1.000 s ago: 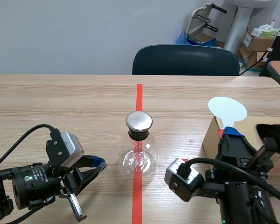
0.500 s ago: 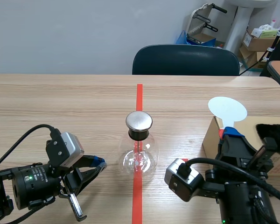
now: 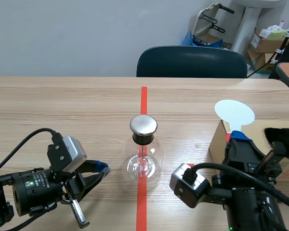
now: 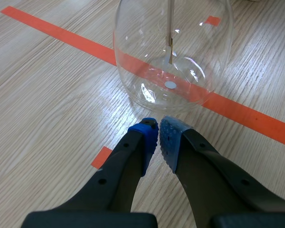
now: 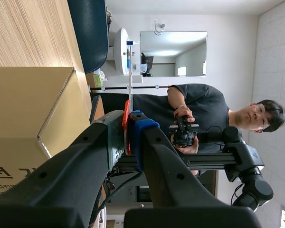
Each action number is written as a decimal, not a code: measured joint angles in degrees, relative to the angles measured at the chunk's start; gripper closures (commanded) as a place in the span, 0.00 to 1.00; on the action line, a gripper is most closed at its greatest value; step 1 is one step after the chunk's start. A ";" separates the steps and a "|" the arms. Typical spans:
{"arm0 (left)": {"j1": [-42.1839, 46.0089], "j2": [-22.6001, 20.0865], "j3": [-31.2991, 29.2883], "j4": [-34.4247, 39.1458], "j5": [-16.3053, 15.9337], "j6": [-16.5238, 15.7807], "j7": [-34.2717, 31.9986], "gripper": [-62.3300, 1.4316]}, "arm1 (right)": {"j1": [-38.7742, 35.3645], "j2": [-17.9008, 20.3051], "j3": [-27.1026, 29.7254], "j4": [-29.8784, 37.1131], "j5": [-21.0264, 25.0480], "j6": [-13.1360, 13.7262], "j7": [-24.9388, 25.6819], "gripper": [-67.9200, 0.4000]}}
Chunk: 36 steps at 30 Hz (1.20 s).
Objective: Do the electroscope experiment
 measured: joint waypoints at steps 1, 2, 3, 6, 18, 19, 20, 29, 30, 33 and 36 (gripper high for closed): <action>0.00 0.00 0.00 0.00 0.00 0.00 -0.11 0.87 | 0.00 0.00 0.00 0.00 0.00 0.00 0.00 0.99; 0.00 0.00 0.00 0.00 0.00 0.00 -0.20 0.87 | 0.00 0.00 0.00 0.00 0.00 0.00 0.00 0.99; 0.00 0.00 0.00 0.00 0.00 0.00 -0.20 0.87 | 0.00 0.00 0.00 0.00 0.00 0.00 0.00 0.99; 0.00 0.00 0.00 0.00 0.00 0.00 -0.20 0.87 | 0.00 0.00 0.00 0.00 0.00 0.00 0.00 0.99; 0.00 0.00 0.00 0.00 0.00 0.00 -0.20 0.87 | 0.00 0.00 0.00 0.00 0.00 0.00 0.00 0.99; 0.00 0.00 0.00 0.00 0.00 0.00 -0.20 0.87 | 0.00 0.00 0.00 0.00 0.00 0.00 0.00 0.99; 0.00 -0.02 0.00 0.00 0.00 0.00 -0.22 0.87 | 0.00 0.00 0.00 0.00 0.00 0.00 0.07 0.99; 0.02 -3.61 0.00 0.48 -0.48 -4.57 -6.14 0.54 | -7.56 -0.85 11.04 9.03 0.00 -2.62 13.16 0.98; 0.02 -4.52 0.00 1.01 -0.50 -5.86 -6.27 0.50 | -9.01 -1.60 13.55 9.86 0.00 -2.58 15.87 0.98; 0.79 -7.82 0.00 3.98 -1.86 -8.39 -7.78 0.43 | -12.83 -4.74 21.59 10.51 0.02 -2.38 25.46 0.98; 2.05 -11.30 0.00 7.91 -3.98 -10.49 -8.74 0.38 | -14.91 -8.41 29.20 10.45 3.17 -2.19 35.47 0.98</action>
